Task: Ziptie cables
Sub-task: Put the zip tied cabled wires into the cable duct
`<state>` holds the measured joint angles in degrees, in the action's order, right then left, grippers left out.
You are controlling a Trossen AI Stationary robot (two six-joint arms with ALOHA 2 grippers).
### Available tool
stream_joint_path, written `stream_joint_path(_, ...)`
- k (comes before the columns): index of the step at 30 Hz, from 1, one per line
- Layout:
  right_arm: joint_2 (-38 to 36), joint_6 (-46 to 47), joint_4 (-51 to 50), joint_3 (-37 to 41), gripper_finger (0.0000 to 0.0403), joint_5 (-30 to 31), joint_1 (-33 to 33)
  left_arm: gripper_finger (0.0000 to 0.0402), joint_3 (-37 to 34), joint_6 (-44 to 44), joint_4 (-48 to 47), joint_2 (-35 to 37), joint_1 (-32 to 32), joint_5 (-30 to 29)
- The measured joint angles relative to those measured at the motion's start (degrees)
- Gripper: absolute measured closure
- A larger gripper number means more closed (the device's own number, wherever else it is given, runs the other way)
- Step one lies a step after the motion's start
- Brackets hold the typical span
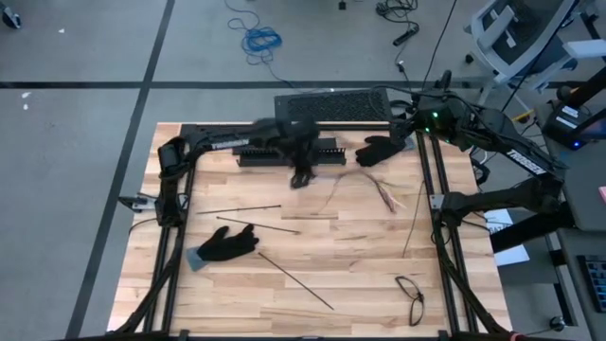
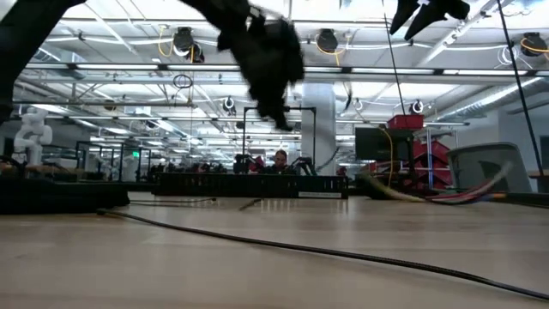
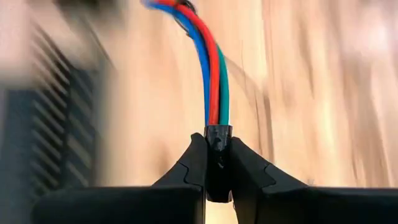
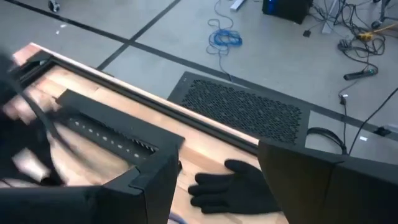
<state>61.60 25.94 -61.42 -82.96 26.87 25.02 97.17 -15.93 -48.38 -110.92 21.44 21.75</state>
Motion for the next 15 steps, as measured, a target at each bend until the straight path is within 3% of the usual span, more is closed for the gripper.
stream_joint_path(6,0.02,0.64,0.74,0.00,0.0186,-0.09,0.00,0.0361,-18.62,1.41,1.10,0.94,-3.11,0.15)
stream_joint_path(8,0.04,0.99,0.75,0.00,0.0186,-0.15,0.01,0.0361,-22.99,2.06,3.09,2.07,-4.42,-2.35)
stream_joint_path(15,0.51,1.64,2.00,0.00,0.0186,-0.20,0.02,0.0361,-29.94,2.08,6.12,8.35,-5.52,-12.23)
